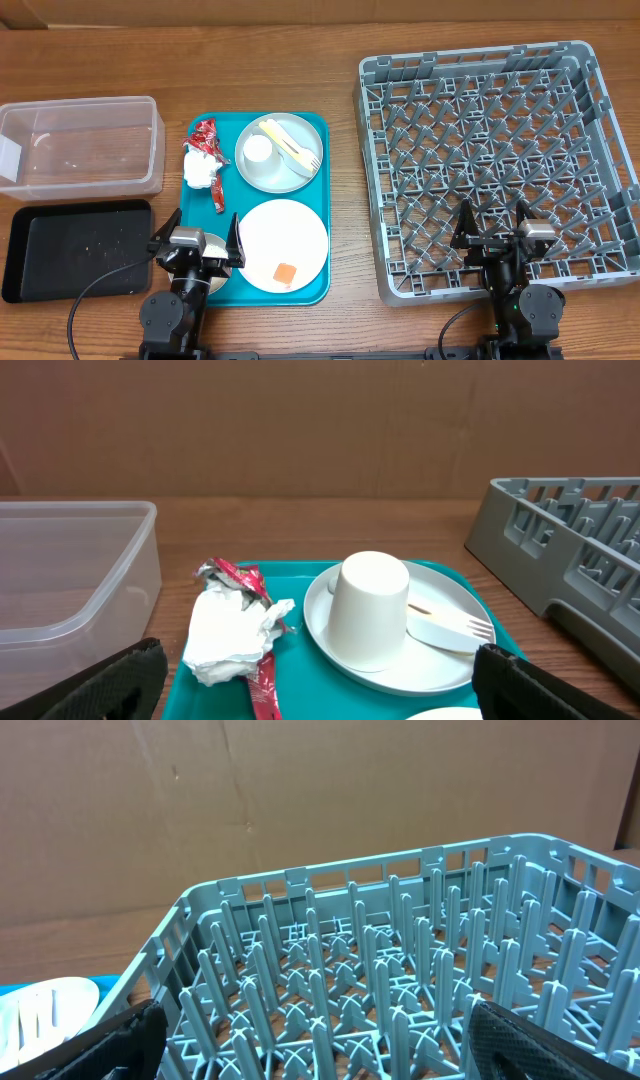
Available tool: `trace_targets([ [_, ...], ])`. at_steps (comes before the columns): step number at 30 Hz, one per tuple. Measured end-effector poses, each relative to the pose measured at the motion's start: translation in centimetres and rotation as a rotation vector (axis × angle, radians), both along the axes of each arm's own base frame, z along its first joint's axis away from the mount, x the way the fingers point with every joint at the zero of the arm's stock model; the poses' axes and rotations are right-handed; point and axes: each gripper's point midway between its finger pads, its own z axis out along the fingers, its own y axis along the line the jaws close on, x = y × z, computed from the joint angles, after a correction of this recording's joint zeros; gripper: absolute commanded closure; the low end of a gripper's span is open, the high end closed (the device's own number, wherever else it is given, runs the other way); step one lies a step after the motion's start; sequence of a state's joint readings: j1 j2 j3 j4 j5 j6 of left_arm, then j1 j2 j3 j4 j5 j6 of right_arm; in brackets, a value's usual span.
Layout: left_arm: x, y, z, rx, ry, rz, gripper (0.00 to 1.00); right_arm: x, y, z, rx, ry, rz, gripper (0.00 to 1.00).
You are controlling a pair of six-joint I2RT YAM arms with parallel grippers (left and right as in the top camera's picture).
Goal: Sort waste into correct bins and load items into the dishwasher rack
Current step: 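Move the left gripper to the white bowl of rice on the tray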
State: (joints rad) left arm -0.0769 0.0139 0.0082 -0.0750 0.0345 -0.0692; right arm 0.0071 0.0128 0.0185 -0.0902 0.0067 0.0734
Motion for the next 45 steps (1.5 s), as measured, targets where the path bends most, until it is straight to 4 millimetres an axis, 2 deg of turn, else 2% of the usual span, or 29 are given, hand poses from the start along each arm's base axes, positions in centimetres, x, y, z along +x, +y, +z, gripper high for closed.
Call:
trace_targets([
  [8, 0.0, 0.0, 0.0, 0.0, 0.0, 0.0, 0.0, 0.0, 0.0, 0.0, 0.0, 0.0, 0.0, 0.0],
  [10, 0.0, -0.2, 0.7, -0.005, -0.026, -0.012, 0.0, 0.0, 0.0, 0.0, 0.0, 0.0, 0.0, 0.0],
  [13, -0.3, -2.3, 1.9, -0.113, -0.057, -0.134, 0.0, 0.0, 0.0, 0.0, 0.001, 0.0, 0.0, 0.0],
  [19, -2.0, -6.4, 1.8, -0.346, 0.033, -0.376, 0.0, 0.0, 0.0, 0.0, 0.001, 0.0, 0.0, 0.0],
  [21, -2.6, -7.4, 2.4, -0.392, 0.036, -0.446, 0.0, 0.0, 0.0, 0.0, 0.0, 0.0, 0.0, 0.0],
  [25, -4.1, -9.2, 5.0, -0.414, -0.033, -0.594, 0.0, 0.0, 0.0, 0.0, 0.0, 0.0, 0.0, 0.0],
  [30, -5.5, -10.6, 5.3, -0.419, -0.013, -0.709, 0.0, 0.0, 0.0, 0.0, 0.0, 0.0, 0.0, 0.0],
  [34, -6.4, -11.1, 6.5, -0.418, -0.006, -0.753, 0.0, 0.0, 0.0, 0.0, 0.0, 0.0, 0.0, 0.0],
  [39, -7.8, -10.9, 9.3, -0.373, 0.035, -0.73, 0.0, 0.0, 0.0, 0.0, 0.0, 0.0, 0.0, 0.0],
  [41, -8.3, -10.2, 10.1, -0.353, 0.065, -0.673, 0.0, 0.0, 0.0, 0.0, 0.001, 0.0, -0.001, 0.0],
  [45, -9.1, -7.5, 11.5, -0.277, 0.109, -0.473, 0.0, 0.0, 0.0, 0.0, 0.0, 0.0, -0.001, 0.0],
])
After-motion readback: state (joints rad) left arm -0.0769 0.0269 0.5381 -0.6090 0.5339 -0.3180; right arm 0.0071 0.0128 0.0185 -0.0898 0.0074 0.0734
